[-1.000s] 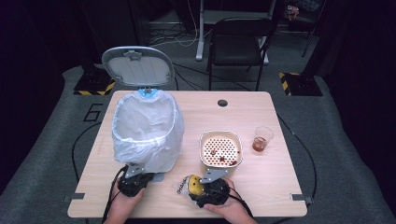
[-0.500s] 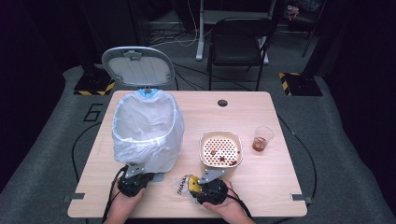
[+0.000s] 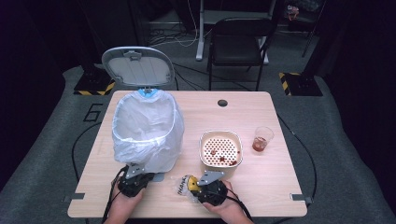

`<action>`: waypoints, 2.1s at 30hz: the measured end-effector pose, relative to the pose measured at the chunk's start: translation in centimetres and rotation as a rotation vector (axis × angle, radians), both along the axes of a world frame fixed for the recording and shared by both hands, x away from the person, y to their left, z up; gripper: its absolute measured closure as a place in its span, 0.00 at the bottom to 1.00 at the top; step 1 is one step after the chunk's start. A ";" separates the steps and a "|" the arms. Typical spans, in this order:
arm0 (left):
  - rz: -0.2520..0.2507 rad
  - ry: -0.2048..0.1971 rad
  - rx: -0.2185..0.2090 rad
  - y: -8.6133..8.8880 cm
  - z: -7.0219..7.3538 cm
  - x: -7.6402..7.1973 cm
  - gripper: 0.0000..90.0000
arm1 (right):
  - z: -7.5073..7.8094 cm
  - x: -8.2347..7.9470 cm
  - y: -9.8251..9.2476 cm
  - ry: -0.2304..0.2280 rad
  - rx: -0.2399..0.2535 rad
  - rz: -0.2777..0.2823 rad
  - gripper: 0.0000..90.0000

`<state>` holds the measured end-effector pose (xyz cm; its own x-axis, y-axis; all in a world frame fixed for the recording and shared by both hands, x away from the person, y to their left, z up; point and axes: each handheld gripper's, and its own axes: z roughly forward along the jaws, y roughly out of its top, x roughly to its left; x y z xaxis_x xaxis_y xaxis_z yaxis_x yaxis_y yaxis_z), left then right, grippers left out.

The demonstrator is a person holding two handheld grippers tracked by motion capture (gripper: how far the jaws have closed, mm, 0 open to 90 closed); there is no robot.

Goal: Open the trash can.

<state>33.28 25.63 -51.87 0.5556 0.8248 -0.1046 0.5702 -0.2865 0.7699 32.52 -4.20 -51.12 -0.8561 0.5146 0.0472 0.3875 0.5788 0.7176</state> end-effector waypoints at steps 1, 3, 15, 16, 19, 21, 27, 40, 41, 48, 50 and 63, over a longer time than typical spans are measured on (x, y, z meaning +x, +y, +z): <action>0.000 0.000 0.000 0.0 0.0 0.0 1.00 | 0.0 0.0 0.0 0.000 0.000 0.000 0.80; 0.000 -0.001 0.003 0.0 0.0 0.0 1.00 | 0.5 -0.2 0.0 -0.009 0.012 0.011 0.80; 0.000 0.001 -0.019 0.1 -0.1 0.0 1.00 | 4.2 -1.0 0.0 -0.005 0.086 0.042 0.82; 0.000 0.001 -0.021 0.1 -0.1 0.0 1.00 | 4.6 -1.0 0.0 -0.009 0.097 0.043 0.82; 0.001 0.005 -0.020 0.1 -0.1 0.1 1.00 | 6.4 -1.1 0.0 -0.013 0.119 0.055 0.82; 0.002 0.007 -0.020 0.2 -0.1 0.1 1.00 | 6.8 -1.1 -0.1 -0.009 0.122 0.054 0.82; 0.003 0.007 -0.019 0.1 -0.1 0.1 1.00 | 9.6 -0.6 -0.6 -0.016 0.148 0.057 0.82; 0.001 0.007 -0.024 0.2 -0.1 0.1 1.00 | 13.8 0.8 -1.7 -0.066 0.147 0.061 0.82; 0.001 0.007 -0.023 0.2 -0.1 0.1 1.00 | 14.1 0.9 -1.8 -0.070 0.150 0.060 0.82; 0.001 0.007 -0.024 0.2 -0.1 0.1 1.00 | 16.7 1.7 -2.1 -0.121 0.145 0.059 0.83; 0.003 0.007 -0.021 0.2 -0.1 0.1 1.00 | 17.3 2.3 -2.4 -0.117 0.158 0.048 0.83; 0.000 0.010 -0.028 0.2 -0.1 0.1 1.00 | 20.3 5.1 -2.5 -0.147 0.150 0.021 0.83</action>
<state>33.39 25.85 -51.93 0.5548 0.8212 -0.1336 0.5781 -0.2650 0.7717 37.62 -6.75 -30.86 -0.8700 0.4931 -0.0043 0.2611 0.4680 0.8443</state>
